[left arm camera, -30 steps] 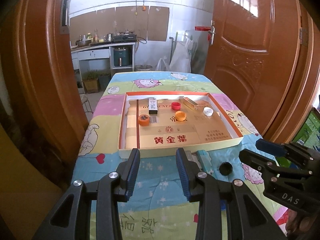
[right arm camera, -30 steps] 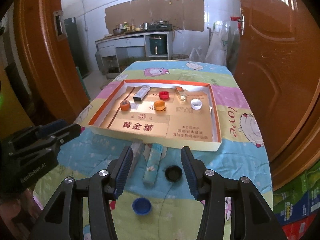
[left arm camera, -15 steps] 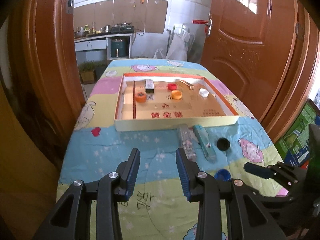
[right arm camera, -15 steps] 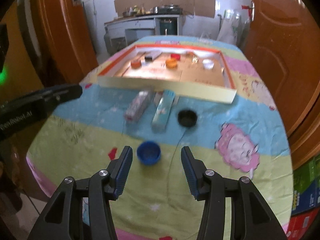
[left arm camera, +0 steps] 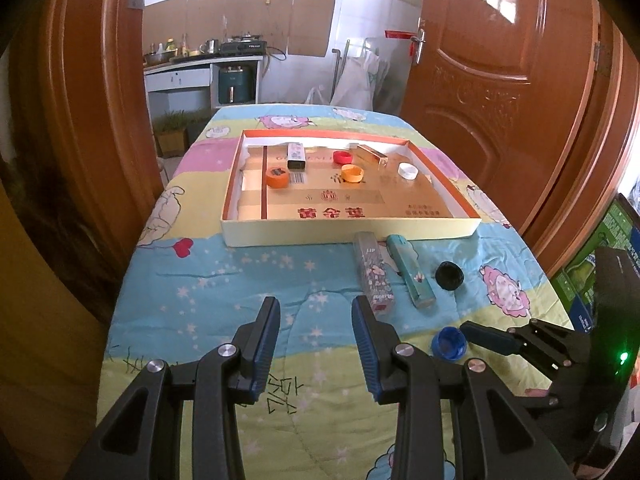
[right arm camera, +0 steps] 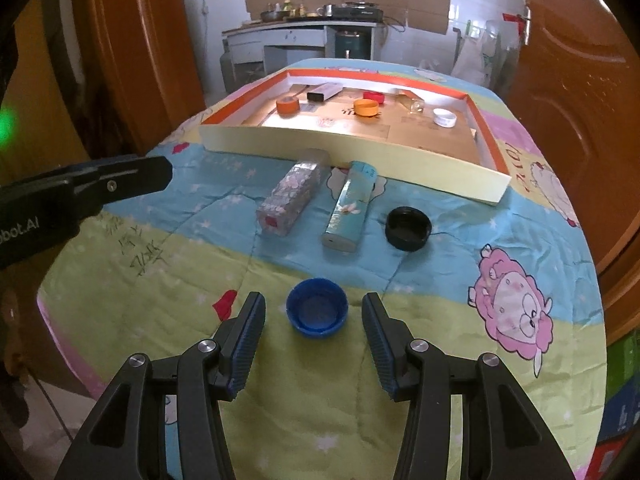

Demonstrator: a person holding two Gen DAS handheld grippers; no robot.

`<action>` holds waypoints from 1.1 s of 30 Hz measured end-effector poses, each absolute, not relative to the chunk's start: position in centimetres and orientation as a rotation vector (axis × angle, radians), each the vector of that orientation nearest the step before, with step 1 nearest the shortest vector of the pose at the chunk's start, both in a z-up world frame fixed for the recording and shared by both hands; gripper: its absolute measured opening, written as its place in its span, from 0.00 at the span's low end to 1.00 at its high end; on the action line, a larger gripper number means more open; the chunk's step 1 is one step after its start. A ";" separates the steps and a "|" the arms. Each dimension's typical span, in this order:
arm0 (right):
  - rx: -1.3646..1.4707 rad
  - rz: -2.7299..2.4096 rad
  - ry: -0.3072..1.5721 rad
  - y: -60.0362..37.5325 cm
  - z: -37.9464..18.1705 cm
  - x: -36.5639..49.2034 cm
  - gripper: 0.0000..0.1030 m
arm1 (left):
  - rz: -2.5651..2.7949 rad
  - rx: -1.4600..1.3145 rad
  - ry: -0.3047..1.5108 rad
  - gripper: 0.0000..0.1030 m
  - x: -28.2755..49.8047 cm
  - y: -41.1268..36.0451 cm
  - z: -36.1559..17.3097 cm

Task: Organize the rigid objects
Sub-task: 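Grasp the blue cap with the right tool while the left tool grasps the floral lip tube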

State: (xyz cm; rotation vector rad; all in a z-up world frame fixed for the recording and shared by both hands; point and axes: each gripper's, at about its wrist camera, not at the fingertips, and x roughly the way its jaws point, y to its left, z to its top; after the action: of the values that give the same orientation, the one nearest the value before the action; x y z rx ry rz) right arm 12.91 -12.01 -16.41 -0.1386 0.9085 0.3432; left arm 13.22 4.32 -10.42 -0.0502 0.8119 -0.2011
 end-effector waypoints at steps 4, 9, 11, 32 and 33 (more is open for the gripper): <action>-0.184 0.326 0.898 -11.6 -16.6 13.1 0.30 | -0.216 -0.052 0.820 0.36 13.9 3.8 -10.6; -0.161 0.326 0.893 -12.4 -16.4 13.2 0.30 | -0.280 -0.057 0.848 0.36 15.7 1.9 -11.0; -0.153 0.314 0.884 -13.1 -16.2 13.0 0.30 | -0.293 -0.042 0.864 0.36 16.7 0.6 -11.4; -0.042 0.303 0.855 -17.1 -15.6 12.9 0.30 | -0.207 -0.006 0.933 0.20 20.9 -2.6 -15.3; -0.040 0.303 0.853 -17.2 -15.6 12.9 0.30 | -0.209 -0.013 0.931 0.20 20.8 -2.5 -15.3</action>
State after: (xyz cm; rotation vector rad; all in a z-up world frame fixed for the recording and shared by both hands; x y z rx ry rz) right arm 12.87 -17.16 -15.61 -0.0398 0.8534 0.3028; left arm 20.83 -2.48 -15.26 -0.0133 0.9305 -0.2094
